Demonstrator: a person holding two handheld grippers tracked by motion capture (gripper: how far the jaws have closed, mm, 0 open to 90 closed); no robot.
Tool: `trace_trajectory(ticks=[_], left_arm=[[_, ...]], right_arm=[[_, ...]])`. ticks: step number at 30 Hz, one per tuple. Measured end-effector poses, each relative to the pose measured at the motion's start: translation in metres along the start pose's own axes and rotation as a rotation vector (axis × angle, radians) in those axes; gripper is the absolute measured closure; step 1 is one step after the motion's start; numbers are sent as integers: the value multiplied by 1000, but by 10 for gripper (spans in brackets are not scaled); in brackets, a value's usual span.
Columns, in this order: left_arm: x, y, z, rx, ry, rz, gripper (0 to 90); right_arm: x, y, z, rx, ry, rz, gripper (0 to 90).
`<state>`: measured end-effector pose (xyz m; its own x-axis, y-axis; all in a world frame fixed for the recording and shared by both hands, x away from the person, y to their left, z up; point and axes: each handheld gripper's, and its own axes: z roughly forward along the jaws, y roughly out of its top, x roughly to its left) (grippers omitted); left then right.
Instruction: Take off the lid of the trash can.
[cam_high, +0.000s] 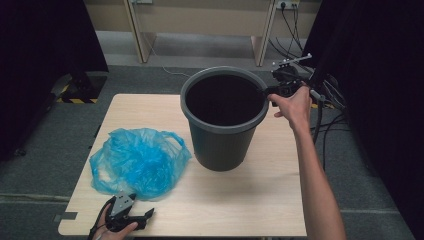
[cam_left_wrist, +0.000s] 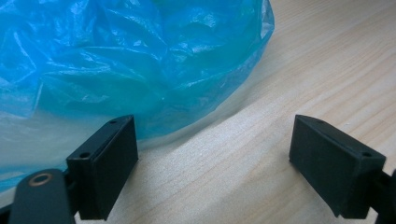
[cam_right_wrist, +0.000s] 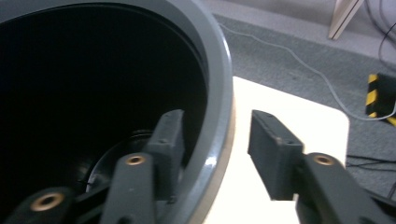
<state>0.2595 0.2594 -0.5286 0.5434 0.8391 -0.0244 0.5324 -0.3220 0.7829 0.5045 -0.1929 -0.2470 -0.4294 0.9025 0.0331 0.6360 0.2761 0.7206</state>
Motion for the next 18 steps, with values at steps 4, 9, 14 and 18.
trace_trajectory(ticks=[4, 9, 14, 18], left_arm=[[0, 0, 0, -1, 0, 0, 145], [0, 0, 0, -2, -1, 0, 146], [0, 0, 0, -3, -2, 1, 145], [1, -1, 0, -3, -5, 3, 146]], right_arm=[[4, 3, 1, 7, -15, -2, 671], [12, 12, -4, 8, -82, -30, 745], [17, 23, -12, -57, -103, -34, 776], [17, 31, -19, -99, -95, -34, 789]])
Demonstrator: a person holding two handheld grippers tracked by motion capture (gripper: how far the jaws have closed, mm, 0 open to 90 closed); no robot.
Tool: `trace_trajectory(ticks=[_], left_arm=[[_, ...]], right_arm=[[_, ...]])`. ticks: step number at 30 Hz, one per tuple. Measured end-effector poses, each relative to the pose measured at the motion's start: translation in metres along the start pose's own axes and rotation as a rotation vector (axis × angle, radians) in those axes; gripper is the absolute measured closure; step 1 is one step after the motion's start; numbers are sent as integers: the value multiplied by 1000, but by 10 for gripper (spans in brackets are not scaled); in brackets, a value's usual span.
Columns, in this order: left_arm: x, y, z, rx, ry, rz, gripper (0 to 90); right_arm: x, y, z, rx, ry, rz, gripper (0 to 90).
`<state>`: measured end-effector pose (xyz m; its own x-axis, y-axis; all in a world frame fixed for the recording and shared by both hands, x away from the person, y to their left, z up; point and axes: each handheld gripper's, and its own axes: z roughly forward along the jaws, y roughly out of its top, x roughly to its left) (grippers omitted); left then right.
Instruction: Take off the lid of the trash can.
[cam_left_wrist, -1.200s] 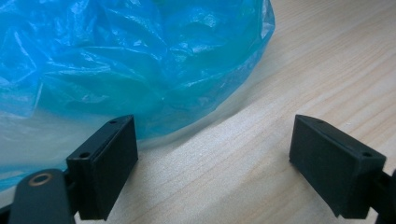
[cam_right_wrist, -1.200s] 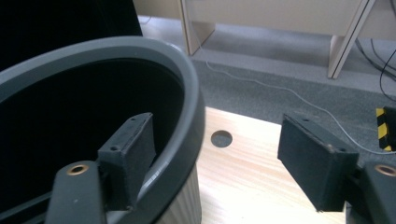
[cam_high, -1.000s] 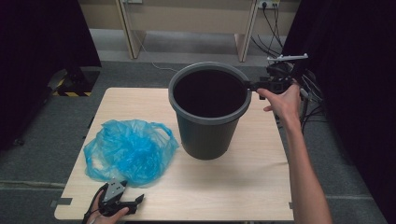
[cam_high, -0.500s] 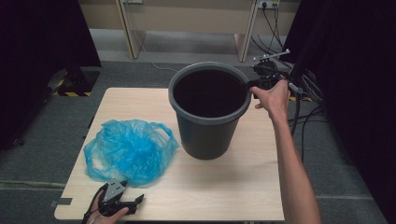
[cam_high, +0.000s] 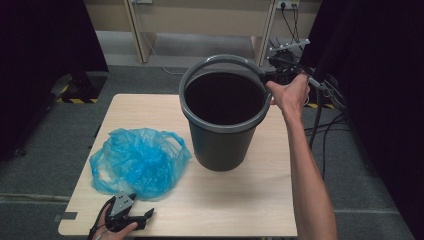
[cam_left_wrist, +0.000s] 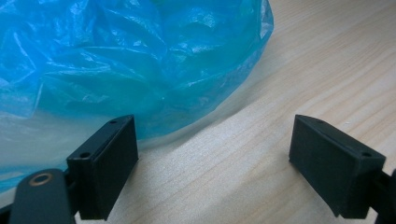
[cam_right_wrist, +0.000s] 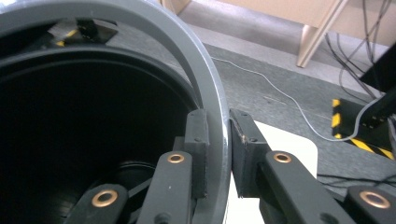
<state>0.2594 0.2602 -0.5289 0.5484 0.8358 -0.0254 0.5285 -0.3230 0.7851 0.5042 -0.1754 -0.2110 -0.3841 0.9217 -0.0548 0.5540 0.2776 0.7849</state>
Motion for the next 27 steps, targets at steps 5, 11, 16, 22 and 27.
trace_trajectory(ticks=[5, 11, 16, 22, 27], left_arm=[[0, 0, 0, 0, -1, 1, 147], [0, 0, 0, 0, 1, -1, 147], [0, 0, 0, 1, 1, 0, 147], [0, 0, 0, 1, 1, 0, 147], [0, 0, 0, 1, 1, 0, 147]], right_arm=[[-12, 1, -11, -31, 18, 33, 789], [-33, -10, -21, -44, 39, 82, 789], [-52, -23, -28, -53, 40, 112, 789], [-80, -39, -42, -78, 34, 163, 789], [-98, -50, -55, -96, 20, 195, 789]])
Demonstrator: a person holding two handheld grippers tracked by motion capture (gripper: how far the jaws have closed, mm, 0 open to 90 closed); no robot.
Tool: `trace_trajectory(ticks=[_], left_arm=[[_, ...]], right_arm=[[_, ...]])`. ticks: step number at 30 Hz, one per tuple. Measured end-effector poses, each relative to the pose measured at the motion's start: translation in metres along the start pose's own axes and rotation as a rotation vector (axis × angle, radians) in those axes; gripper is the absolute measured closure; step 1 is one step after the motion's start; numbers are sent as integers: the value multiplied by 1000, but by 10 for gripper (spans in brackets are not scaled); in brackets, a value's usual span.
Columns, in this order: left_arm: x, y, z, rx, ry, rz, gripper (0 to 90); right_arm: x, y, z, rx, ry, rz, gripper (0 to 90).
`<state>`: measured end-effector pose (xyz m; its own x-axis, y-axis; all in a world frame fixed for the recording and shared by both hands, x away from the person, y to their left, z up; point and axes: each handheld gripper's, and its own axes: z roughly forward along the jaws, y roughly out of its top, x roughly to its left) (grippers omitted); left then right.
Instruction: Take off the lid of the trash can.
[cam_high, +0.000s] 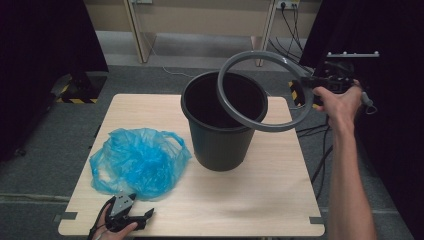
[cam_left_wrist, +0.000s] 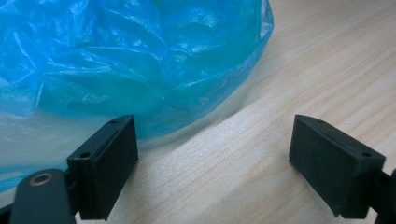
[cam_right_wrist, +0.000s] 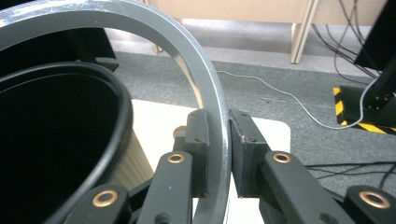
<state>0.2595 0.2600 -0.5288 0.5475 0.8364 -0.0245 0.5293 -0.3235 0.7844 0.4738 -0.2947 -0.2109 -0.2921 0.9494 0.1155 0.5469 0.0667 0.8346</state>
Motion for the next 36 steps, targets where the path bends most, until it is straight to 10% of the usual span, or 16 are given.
trace_trajectory(ticks=[24, 36], left_arm=[[0, 0, 0, 0, 4, -2, 147], [0, 0, 0, 0, 4, -2, 147]], right_arm=[[-123, -94, -46, 18, -184, 194, 790], [-139, -166, -3, 103, -220, 238, 789]])
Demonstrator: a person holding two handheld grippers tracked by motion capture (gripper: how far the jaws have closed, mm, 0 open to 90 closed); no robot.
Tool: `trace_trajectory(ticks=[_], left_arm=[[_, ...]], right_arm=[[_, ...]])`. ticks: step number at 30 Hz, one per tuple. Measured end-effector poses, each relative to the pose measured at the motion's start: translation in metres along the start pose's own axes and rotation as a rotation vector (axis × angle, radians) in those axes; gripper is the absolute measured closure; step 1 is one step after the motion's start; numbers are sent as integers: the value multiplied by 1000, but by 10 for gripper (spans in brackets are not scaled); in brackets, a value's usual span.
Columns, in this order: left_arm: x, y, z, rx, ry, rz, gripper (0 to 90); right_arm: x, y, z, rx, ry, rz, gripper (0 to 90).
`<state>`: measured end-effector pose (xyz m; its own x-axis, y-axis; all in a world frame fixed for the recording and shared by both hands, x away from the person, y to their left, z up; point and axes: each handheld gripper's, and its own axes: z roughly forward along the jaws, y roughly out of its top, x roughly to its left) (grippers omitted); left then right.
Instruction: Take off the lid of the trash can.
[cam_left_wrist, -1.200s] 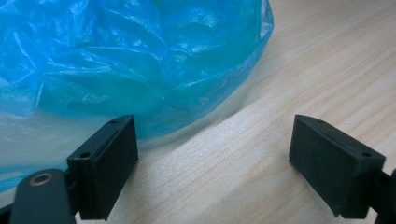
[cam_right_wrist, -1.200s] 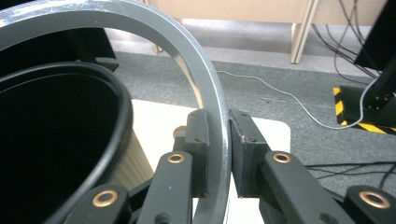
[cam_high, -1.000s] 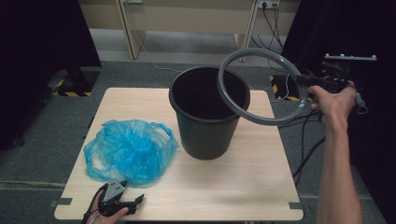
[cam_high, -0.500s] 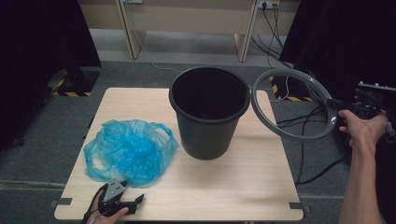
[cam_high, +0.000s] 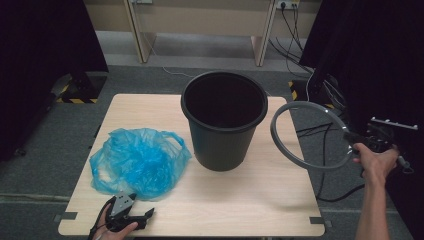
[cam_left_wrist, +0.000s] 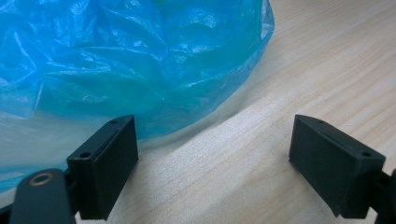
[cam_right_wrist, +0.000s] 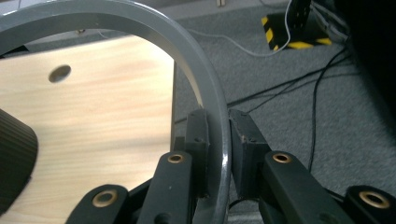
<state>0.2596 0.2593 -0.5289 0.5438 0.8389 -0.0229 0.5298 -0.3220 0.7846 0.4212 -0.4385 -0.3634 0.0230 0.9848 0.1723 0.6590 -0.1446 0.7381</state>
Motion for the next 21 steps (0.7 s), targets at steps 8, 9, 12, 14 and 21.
trace_trajectory(ticks=[8, 9, 12, 14, 21], left_arm=[[0, 0, 0, 0, -1, 1, 147], [0, 0, 0, 0, -1, 0, 147], [0, 0, 0, -1, -1, 0, 147], [0, 0, 0, -1, -1, 1, 147], [0, 0, 0, -1, -1, 0, 147]], right_arm=[[11, -27, 40, 31, -32, 8, 789], [13, -29, 44, 33, -39, 18, 789], [17, -38, 58, 36, -60, 30, 789], [18, -41, 63, 39, -67, 40, 789], [25, -60, 94, 50, -115, 66, 788]])
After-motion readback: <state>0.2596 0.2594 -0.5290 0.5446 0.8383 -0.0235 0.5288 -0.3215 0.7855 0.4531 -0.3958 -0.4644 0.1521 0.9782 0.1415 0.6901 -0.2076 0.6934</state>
